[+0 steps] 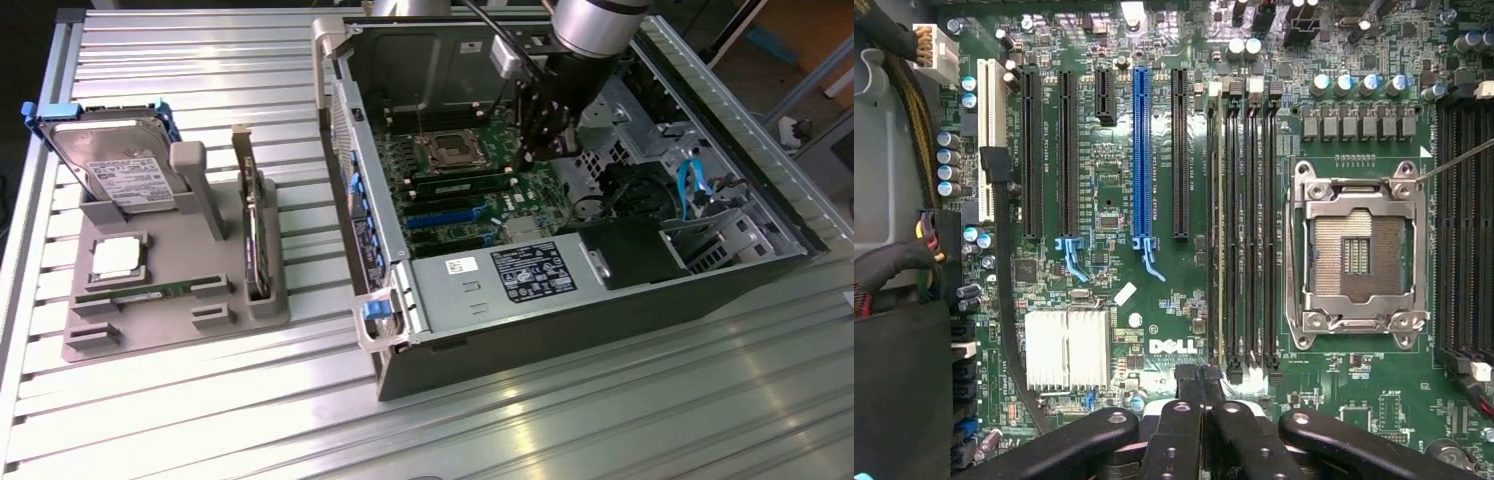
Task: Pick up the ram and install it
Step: 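Press down the ram until it locks into place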
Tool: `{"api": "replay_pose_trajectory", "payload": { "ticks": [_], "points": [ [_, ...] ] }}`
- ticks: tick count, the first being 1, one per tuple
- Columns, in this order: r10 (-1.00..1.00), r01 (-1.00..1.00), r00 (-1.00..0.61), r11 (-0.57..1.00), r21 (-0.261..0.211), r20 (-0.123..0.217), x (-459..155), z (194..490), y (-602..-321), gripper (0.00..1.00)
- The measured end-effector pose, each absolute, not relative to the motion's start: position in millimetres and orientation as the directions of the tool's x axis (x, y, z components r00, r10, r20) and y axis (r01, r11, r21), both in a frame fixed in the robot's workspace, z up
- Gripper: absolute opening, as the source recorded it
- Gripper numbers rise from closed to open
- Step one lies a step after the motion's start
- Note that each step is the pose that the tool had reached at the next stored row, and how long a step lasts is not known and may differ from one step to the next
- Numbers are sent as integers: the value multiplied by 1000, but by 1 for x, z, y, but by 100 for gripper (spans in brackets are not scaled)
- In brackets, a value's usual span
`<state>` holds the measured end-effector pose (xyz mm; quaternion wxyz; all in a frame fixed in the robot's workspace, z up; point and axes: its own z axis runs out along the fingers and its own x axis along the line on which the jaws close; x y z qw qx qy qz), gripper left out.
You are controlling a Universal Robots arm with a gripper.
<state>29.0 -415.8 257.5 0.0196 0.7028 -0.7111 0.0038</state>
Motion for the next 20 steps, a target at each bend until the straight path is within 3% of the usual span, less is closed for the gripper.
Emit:
{"api": "replay_pose_trajectory", "payload": {
  "ticks": [20],
  "points": [
    [-999,-1000,-15,16,22,37,29,251,-409,11]
  ]
}}
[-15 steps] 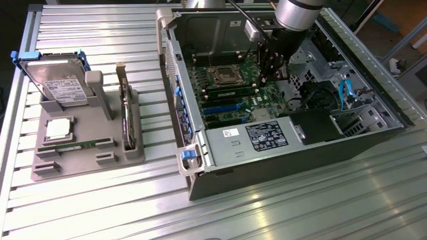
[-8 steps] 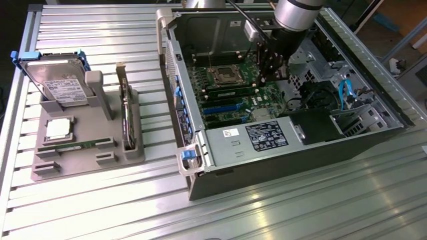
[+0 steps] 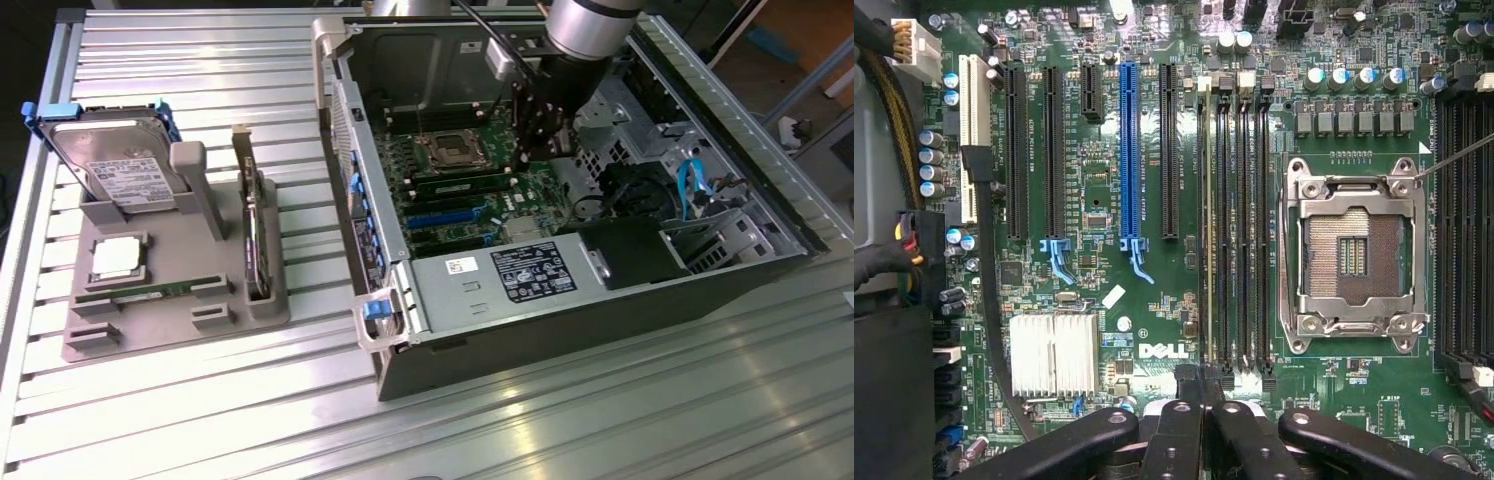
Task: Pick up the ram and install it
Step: 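Press down the ram until it locks into place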
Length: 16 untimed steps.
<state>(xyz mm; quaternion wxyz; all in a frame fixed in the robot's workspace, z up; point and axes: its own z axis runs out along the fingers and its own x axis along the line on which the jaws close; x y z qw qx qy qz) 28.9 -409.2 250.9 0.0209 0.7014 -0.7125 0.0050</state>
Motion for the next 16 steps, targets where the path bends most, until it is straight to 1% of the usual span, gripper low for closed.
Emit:
{"api": "replay_pose_trajectory", "payload": {
  "ticks": [3,16],
  "points": [
    [-999,-1000,-15,16,22,37,29,246,-409,11],
    [-999,-1000,-15,16,22,37,27,242,-407,11]
  ]
}}
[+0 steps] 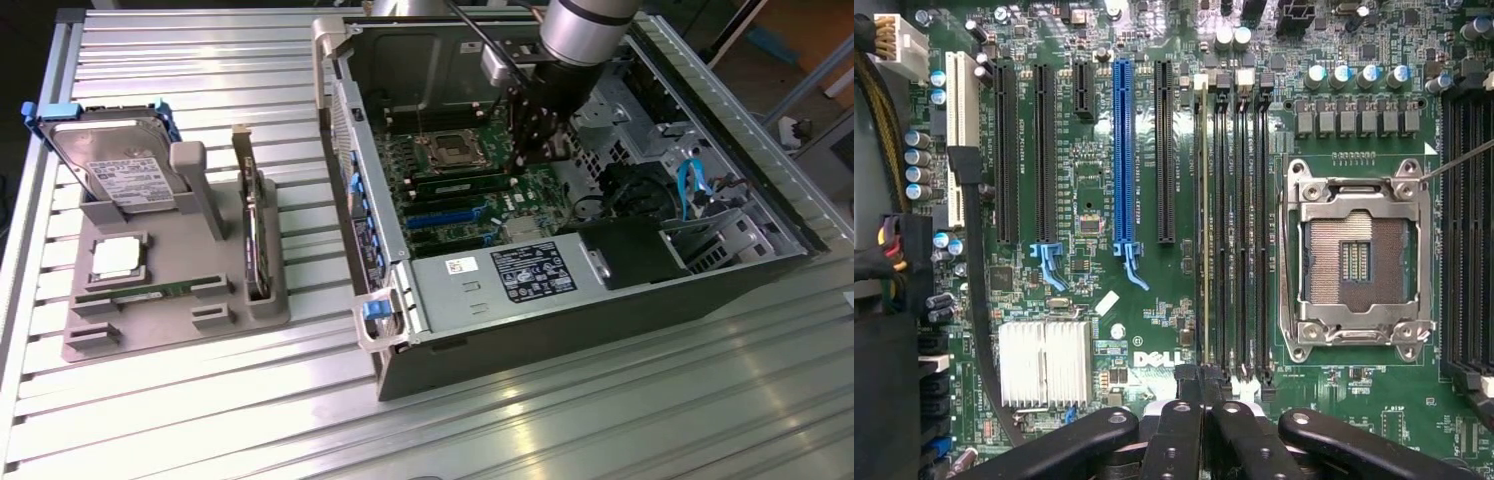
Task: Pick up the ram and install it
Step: 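Press down the ram until it locks into place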
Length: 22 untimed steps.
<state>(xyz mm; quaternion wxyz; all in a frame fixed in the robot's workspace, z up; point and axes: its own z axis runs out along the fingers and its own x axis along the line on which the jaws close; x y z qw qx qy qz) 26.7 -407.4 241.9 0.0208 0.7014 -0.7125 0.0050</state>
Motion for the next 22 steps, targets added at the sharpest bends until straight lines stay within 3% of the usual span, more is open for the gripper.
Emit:
{"api": "replay_pose_trajectory", "payload": {
  "ticks": [22],
  "points": [
    [-999,-1000,-15,16,22,36,27,236,-402,11]
  ]
}}
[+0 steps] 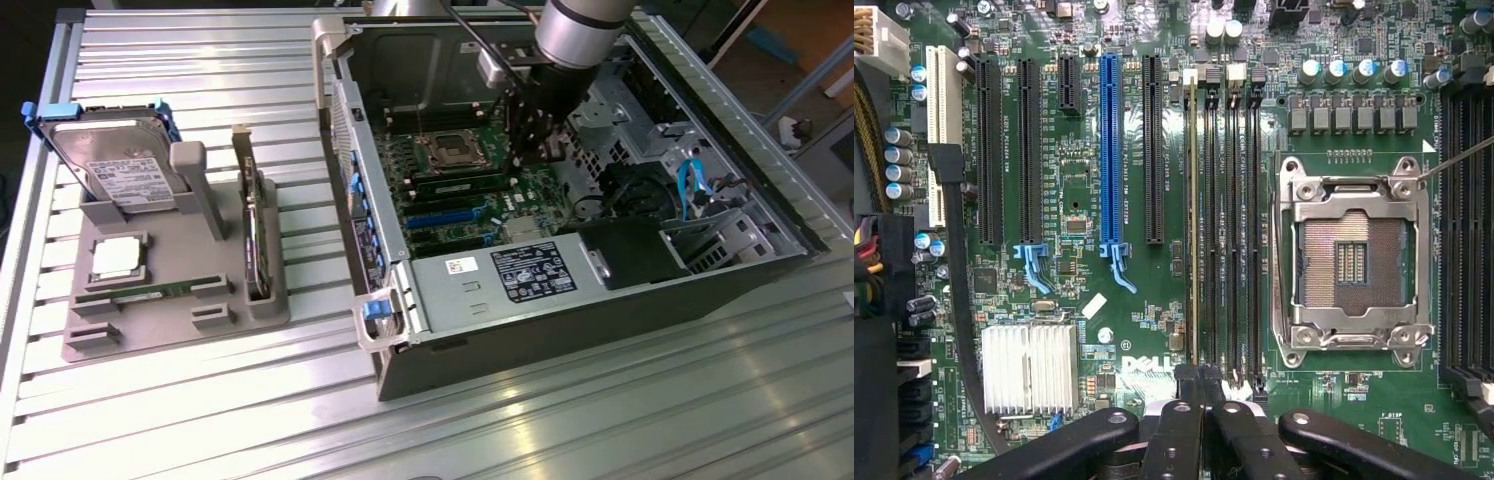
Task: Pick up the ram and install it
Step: 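Press down the ram until it locks into place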
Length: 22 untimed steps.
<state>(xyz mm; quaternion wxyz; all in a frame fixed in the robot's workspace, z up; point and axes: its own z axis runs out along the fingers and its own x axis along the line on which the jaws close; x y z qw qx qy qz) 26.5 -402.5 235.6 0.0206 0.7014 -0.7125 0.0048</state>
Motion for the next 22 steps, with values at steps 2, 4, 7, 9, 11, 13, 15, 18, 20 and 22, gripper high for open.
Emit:
{"api": "replay_pose_trajectory", "payload": {
  "ticks": [2,4,7,9,11,13,15,18,20,22],
  "points": [
    [-999,-1000,-15,16,22,36,26,235,-402,11],
    [-999,-1000,-15,16,22,36,26,235,-403,11],
    [-999,-1000,-15,16,22,36,26,235,-402,11],
    [-999,-1000,-15,16,22,36,27,234,-402,11],
    [-999,-1000,-15,16,22,36,26,234,-403,11],
    [-999,-1000,-15,16,22,36,26,234,-403,11],
    [-999,-1000,-15,16,22,36,27,233,-402,11],
    [-999,-1000,-15,16,22,36,26,233,-403,11],
    [-999,-1000,-15,16,22,36,26,233,-402,11],
    [-999,-1000,-15,16,22,36,26,232,-402,11]
  ]
}}
